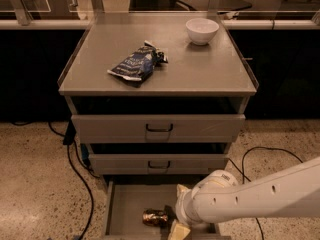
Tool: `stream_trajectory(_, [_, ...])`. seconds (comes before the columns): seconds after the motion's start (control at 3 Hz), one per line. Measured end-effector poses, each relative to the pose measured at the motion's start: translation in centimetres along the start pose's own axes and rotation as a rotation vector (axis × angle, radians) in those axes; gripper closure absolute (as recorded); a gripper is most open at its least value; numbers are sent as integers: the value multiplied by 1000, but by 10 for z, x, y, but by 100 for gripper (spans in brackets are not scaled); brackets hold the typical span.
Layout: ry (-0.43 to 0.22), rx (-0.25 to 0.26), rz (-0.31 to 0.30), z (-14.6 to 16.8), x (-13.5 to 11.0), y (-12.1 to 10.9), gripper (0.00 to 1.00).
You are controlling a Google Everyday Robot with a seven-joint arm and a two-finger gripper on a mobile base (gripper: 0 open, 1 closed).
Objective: Pick orange can from bottom drawer and place on counter
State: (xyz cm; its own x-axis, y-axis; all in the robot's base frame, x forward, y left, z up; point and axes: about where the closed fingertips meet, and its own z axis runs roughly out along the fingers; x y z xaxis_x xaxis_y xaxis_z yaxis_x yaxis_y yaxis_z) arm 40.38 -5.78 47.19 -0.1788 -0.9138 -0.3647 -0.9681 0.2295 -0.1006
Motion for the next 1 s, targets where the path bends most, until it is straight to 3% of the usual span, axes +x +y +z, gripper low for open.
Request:
stream_trajectory(0.33, [-44,12,-5,16,2,-9,0])
stream_trajectory(1.0, [-153,0,-23,94,6,-28,0])
